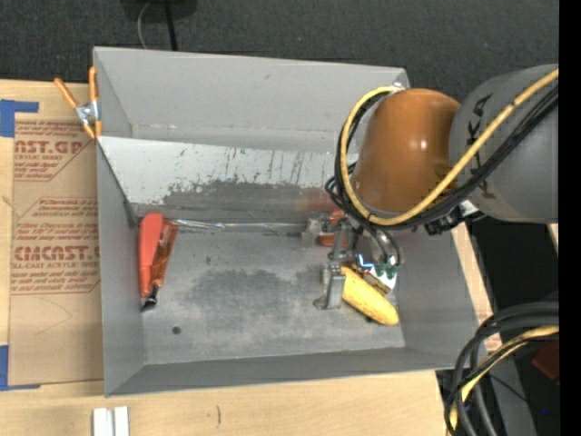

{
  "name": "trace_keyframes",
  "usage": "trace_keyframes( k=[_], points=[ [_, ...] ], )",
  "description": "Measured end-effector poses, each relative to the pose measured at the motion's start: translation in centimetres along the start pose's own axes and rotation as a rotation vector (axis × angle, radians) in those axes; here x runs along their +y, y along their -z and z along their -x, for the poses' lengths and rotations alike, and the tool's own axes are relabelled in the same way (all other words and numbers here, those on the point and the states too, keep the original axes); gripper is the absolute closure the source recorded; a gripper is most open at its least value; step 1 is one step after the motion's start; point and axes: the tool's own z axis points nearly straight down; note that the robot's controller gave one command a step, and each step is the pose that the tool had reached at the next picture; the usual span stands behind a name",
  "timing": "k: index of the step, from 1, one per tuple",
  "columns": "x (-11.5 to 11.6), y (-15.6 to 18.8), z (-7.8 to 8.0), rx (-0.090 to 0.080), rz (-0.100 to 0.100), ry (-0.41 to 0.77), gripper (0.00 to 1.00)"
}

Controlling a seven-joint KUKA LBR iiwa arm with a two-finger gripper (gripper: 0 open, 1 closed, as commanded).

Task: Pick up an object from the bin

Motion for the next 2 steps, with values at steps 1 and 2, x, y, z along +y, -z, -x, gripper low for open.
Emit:
trace_keyframes(
  k=[1, 2],
  points=[
    [0.0, 0.4, 0.1, -0.007, 0.001, -0.001, 0.0],
    [-4.1, 3.0, -1.3, -0.001, 0.001, 0.016, 0.0]
  ],
)
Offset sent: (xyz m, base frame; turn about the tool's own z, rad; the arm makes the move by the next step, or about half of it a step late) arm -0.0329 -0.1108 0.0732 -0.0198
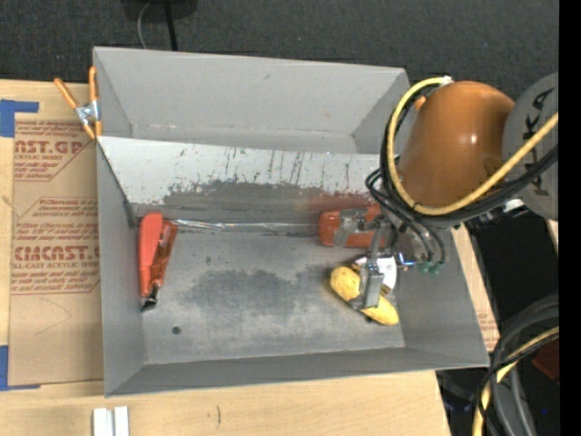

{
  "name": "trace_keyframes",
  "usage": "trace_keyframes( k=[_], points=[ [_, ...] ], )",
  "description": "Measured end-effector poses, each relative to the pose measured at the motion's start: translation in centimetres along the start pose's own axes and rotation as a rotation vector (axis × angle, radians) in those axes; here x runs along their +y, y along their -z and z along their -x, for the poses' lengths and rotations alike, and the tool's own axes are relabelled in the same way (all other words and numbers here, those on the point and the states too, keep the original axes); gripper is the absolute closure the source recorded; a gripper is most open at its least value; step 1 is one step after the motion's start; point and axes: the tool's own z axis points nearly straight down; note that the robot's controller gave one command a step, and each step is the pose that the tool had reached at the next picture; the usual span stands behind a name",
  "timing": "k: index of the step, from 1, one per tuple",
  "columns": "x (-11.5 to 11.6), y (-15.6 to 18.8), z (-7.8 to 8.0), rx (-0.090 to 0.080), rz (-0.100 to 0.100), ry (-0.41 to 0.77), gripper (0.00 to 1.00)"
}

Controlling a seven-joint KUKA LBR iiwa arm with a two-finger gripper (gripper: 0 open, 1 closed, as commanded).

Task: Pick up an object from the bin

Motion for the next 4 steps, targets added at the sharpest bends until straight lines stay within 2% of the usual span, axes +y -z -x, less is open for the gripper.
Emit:
trace_keyframes(
  k=[1, 2, 3, 4],
  points=[
    [-2.8, 0.5, 0.0, -0.012, -0.006, 0.114, 0.0],
    [-3.9, -4.1, 1.4, -0.007, -0.001, 0.17, 0.0],
    [-4.4, -6.8, -0.8, -0.008, -0.002, 0.141, 0.0],
    [-7.7, -8.5, 1.2, -0.007, -0.001, 0.236, 0.0]
  ],
)
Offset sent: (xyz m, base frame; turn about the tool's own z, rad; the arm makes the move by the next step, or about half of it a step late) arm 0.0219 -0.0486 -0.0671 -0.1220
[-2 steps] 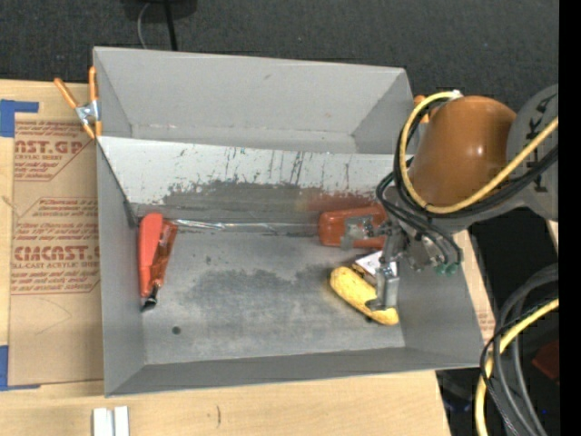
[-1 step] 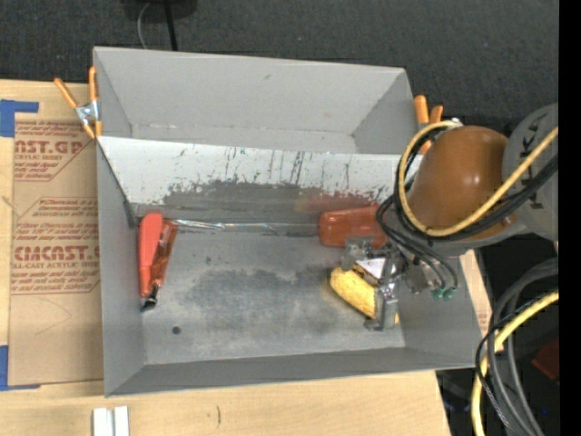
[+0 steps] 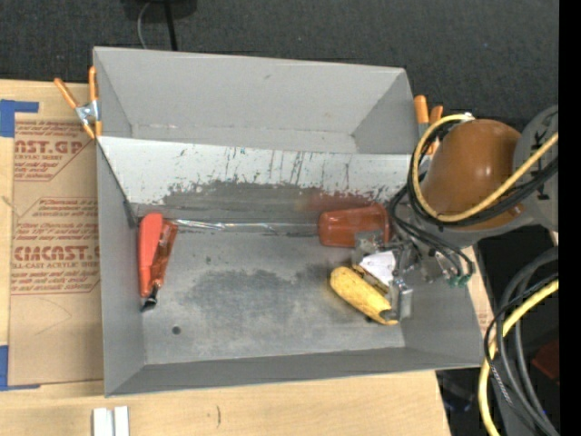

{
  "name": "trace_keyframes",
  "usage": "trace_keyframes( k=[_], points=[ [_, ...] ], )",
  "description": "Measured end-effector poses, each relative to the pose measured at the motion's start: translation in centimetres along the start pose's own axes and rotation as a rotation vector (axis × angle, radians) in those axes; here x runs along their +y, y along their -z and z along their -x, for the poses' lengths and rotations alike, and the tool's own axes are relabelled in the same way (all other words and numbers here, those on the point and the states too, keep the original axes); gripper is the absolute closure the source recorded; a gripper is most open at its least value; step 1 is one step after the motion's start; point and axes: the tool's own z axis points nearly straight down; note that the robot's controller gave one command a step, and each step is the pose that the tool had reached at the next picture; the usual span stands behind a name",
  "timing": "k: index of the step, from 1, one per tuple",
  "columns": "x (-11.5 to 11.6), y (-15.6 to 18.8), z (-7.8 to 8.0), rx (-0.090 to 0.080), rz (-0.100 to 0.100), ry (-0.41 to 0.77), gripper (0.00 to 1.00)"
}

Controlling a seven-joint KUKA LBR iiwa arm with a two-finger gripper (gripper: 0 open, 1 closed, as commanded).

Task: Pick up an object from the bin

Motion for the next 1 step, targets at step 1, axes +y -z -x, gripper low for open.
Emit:
trace_keyframes(
  k=[1],
  points=[
    [1.05, -4.69, 0.17, -0.009, -0.003, -0.272, 1.0]
  ],
)
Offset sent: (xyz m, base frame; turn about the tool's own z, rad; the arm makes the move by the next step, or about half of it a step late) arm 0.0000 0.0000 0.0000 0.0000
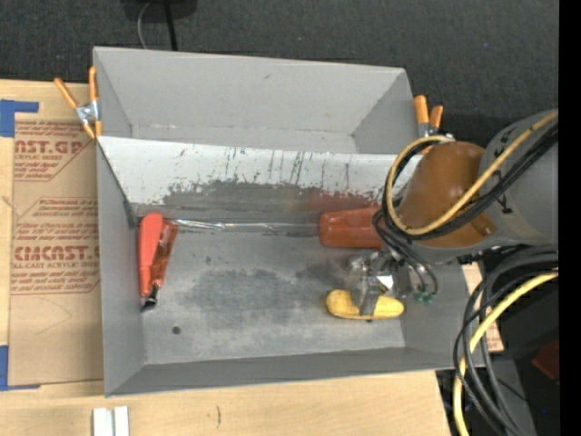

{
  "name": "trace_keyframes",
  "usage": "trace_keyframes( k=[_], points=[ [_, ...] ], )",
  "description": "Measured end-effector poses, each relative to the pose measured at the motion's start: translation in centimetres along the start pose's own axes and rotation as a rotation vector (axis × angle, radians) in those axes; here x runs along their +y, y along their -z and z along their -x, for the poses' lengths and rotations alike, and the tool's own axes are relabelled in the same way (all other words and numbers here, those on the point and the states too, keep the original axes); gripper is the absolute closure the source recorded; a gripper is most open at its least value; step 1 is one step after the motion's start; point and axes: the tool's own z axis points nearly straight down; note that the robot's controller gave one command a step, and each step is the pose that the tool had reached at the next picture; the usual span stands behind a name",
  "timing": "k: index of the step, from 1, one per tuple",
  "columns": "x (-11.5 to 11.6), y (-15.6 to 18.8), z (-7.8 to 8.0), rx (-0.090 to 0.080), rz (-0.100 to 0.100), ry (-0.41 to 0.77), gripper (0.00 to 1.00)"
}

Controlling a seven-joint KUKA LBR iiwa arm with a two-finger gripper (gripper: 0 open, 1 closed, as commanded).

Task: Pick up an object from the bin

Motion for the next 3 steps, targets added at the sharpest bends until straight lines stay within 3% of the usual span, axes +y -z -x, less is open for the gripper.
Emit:
trace_keyframes(
  k=[1, 2, 3],
  points=[
    [0.0, -0.1, -0.1, 0.005, 0.001, 0.0, 0.0],
    [0.0, -0.1, -0.2, 0.006, 0.001, 0.0, 0.0],
    [-1.1, -2.1, -3.3, 0.006, 0.002, 0.174, 1.0]
  ],
)
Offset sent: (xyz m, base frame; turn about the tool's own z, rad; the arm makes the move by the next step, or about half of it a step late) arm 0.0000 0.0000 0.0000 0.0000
